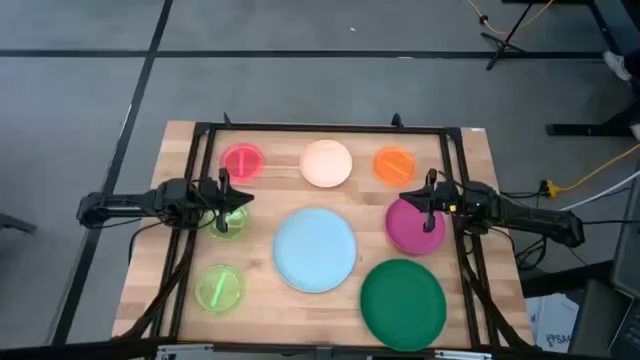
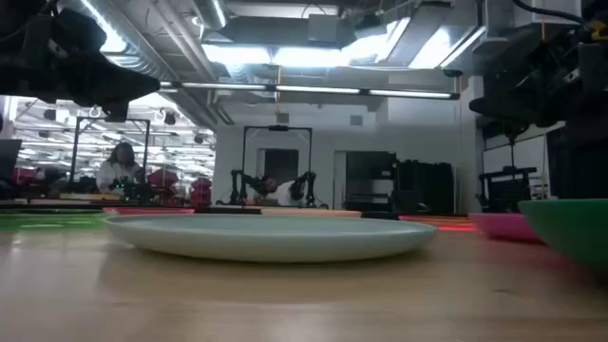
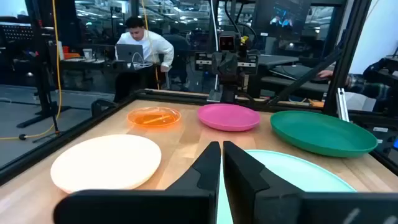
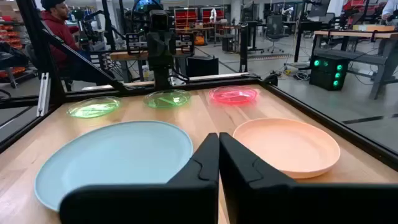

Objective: Stack plastic plates

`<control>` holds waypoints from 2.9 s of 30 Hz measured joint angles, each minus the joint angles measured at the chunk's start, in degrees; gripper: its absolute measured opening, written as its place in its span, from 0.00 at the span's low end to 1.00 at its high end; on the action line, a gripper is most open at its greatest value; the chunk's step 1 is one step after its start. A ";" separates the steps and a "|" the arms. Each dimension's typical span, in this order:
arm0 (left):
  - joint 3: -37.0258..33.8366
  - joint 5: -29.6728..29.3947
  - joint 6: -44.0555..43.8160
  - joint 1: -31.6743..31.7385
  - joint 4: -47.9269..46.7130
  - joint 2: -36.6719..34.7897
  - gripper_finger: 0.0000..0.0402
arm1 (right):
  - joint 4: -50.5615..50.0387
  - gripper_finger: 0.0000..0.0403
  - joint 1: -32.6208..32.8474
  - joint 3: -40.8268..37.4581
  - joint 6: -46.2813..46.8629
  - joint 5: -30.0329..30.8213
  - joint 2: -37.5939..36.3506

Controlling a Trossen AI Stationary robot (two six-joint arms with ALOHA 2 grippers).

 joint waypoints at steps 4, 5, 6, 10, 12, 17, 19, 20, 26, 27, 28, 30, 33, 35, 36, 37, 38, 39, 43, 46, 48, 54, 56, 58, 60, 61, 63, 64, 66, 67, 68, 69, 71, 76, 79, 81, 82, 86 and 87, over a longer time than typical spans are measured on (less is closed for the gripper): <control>-0.02 0.00 0.00 0.02 -0.02 0.00 0.03 | 0.02 0.01 0.00 0.00 0.01 0.02 0.02; -0.02 -0.02 0.00 0.00 0.00 0.02 0.03 | 0.01 0.01 -0.02 0.00 0.02 0.00 0.01; 0.00 0.00 0.00 0.02 0.00 0.02 0.03 | 0.02 0.01 0.00 0.00 0.02 0.00 0.02; -0.01 -0.02 0.00 0.01 -0.02 0.02 0.03 | 0.01 0.01 -0.01 0.00 0.00 0.01 0.01; 0.00 -0.02 0.00 0.00 -0.02 0.01 0.03 | 0.02 0.01 0.00 0.00 0.01 0.00 0.01; -0.02 0.00 0.00 0.00 -0.02 0.02 0.03 | 0.01 0.01 -0.01 0.00 0.02 0.01 0.02; -0.02 -0.01 0.00 0.02 -0.01 0.02 0.03 | 0.00 0.01 -0.01 0.00 0.00 0.01 0.01; -0.01 0.00 0.00 0.01 -0.01 0.02 0.03 | 0.02 0.01 0.00 0.00 0.01 0.00 0.02; -0.01 -0.01 0.00 0.01 -0.02 0.00 0.03 | 0.00 0.01 0.00 0.00 0.00 0.00 0.02; -0.01 0.00 0.00 0.01 -0.01 0.00 0.03 | 0.01 0.01 -0.01 0.00 0.01 0.01 0.01; 0.00 0.00 0.00 0.02 0.00 0.00 0.03 | 0.00 0.01 -0.02 0.00 0.02 0.00 0.02; -0.01 0.00 0.00 0.01 -0.01 0.01 0.03 | 0.00 0.01 0.00 0.00 0.00 0.00 0.00; -0.01 0.00 0.00 0.02 0.00 0.00 0.03 | 0.01 0.01 0.00 0.00 0.02 0.02 0.00; -0.01 0.00 0.00 0.01 -0.01 0.01 0.03 | 0.00 0.01 -0.02 0.00 0.00 0.00 0.02; -0.01 0.00 0.00 0.00 -0.02 0.01 0.03 | 0.01 0.01 0.00 0.00 0.01 0.00 0.01; -0.02 0.00 0.00 0.00 -0.02 0.02 0.03 | 0.02 0.01 0.00 0.00 0.02 0.02 0.00; 0.00 0.00 0.00 0.00 -0.01 0.02 0.03 | 0.00 0.01 0.00 0.00 0.00 0.00 0.02; -0.01 0.00 0.00 0.01 -0.02 0.01 0.03 | 0.01 0.01 0.00 -0.01 0.00 0.02 0.01; -0.02 0.00 0.00 0.00 -0.02 0.00 0.03 | 0.01 0.01 -0.01 0.00 0.01 0.01 0.01; -0.01 0.00 0.00 0.01 -0.01 0.01 0.03 | 0.01 0.01 -0.01 0.00 0.02 0.01 0.00; -0.02 -0.02 1.46 0.02 -0.01 0.00 0.03 | 0.01 0.01 0.00 0.00 0.00 0.02 0.01; 0.00 -0.39 5.16 0.00 2.24 0.02 0.03 | 0.21 0.01 0.00 -0.02 0.00 0.04 0.00; 0.00 -0.66 6.04 0.02 5.00 0.00 0.03 | 0.22 0.01 -0.02 -0.02 0.06 0.04 0.02; 0.00 -0.66 5.87 0.00 6.04 0.01 0.03 | 0.24 0.01 0.00 -0.02 2.14 -0.32 0.00; 0.00 -0.76 5.14 0.02 7.85 0.00 0.03 | 0.34 0.01 0.00 -0.02 4.73 -0.87 0.00; 0.00 -1.20 5.44 0.00 9.11 0.00 0.03 | 0.47 0.01 -0.01 -0.02 4.82 -0.90 0.01; 0.00 -2.79 7.75 0.00 11.34 0.02 0.03 | 1.90 0.01 0.00 -0.02 4.39 0.32 0.02; 0.00 -3.32 8.31 0.02 12.51 0.00 0.03 | 2.70 0.01 -0.02 -0.02 4.76 1.18 0.01; -0.01 -3.36 7.93 0.01 15.32 0.02 0.03 | 3.78 0.01 -0.02 -0.02 6.30 1.50 0.02; -0.01 -2.85 7.80 0.02 16.75 0.00 0.03 | 4.37 0.01 -0.02 -0.02 6.61 1.31 0.02; 0.00 -2.01 8.01 0.02 17.75 0.00 0.03 | 5.18 0.01 -0.02 -0.02 6.84 0.92 0.02; 0.00 -1.18 8.86 0.02 18.05 0.09 0.03 | 5.62 0.01 -0.02 -0.02 7.24 0.55 0.00; -0.02 -0.46 10.54 0.00 17.81 0.53 0.03 | 5.72 0.01 -0.02 -0.02 8.25 0.45 0.02; -0.02 -1.25 11.08 0.00 18.70 3.71 0.03 | 6.10 0.01 -0.02 1.06 6.07 0.57 0.32; -0.02 -0.31 10.41 0.00 19.69 6.38 0.03 | 6.21 0.01 -0.01 3.58 4.30 0.97 3.22; 0.00 -0.26 9.06 -0.02 21.77 8.34 0.03 | 5.77 0.01 -0.02 5.12 3.25 1.03 6.11; 0.00 -0.21 8.61 -0.02 22.80 9.27 0.03 | 5.44 0.01 -0.01 5.88 3.00 1.03 7.52; 0.00 0.02 7.90 -0.02 27.99 13.50 0.03 | 4.55 0.01 -0.02 8.24 1.50 0.96 14.37; 0.00 0.10 7.51 -0.02 28.65 14.65 0.03 | 4.56 0.01 -0.02 8.45 1.25 0.62 16.27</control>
